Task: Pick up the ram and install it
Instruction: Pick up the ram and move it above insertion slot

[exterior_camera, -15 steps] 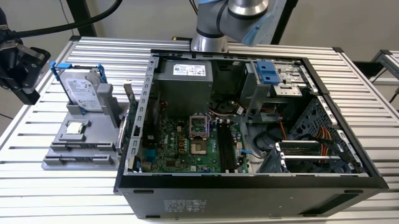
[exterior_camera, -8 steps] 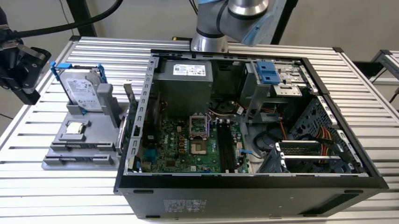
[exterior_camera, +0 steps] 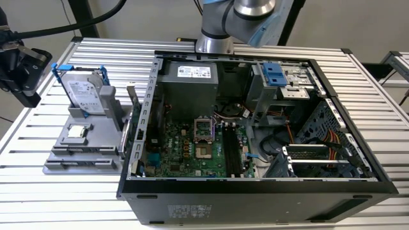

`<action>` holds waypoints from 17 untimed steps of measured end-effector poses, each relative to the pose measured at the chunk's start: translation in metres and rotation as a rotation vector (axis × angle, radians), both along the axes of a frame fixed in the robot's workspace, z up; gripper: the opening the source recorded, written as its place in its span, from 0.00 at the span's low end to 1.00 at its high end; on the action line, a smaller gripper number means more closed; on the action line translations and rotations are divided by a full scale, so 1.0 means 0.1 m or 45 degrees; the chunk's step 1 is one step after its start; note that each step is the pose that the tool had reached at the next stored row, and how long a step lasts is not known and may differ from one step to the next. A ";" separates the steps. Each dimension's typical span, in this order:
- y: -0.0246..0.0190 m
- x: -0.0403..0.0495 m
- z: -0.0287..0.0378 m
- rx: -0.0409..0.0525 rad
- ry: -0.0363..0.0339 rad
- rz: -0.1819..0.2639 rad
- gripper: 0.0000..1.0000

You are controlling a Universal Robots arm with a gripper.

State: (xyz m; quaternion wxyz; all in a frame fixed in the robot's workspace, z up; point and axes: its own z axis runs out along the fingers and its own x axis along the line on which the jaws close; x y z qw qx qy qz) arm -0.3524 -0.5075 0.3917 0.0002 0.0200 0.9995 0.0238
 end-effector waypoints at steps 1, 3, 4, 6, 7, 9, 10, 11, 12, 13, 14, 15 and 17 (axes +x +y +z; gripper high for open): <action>0.000 0.000 0.000 0.000 0.0002 0.000 0.00; 0.000 0.000 0.000 0.000 0.0058 -0.003 0.00; 0.000 0.000 0.000 0.000 0.0058 -0.003 0.00; 0.000 0.000 0.000 0.000 0.0058 -0.002 0.00; 0.000 0.000 0.000 0.000 0.0058 -0.001 0.00; 0.000 0.000 0.000 0.000 0.0058 0.002 0.00; 0.000 0.000 0.000 0.000 0.0059 0.003 0.00; 0.000 0.000 0.000 0.000 0.0059 0.005 0.00; 0.000 0.000 0.000 0.000 0.0059 0.006 0.00; 0.000 0.000 0.000 0.000 0.0059 0.008 0.00; 0.000 0.000 -0.001 0.000 0.0058 0.010 0.00; 0.000 0.000 0.000 0.000 0.0059 0.012 0.00; 0.000 0.000 0.000 0.000 0.0059 0.016 0.00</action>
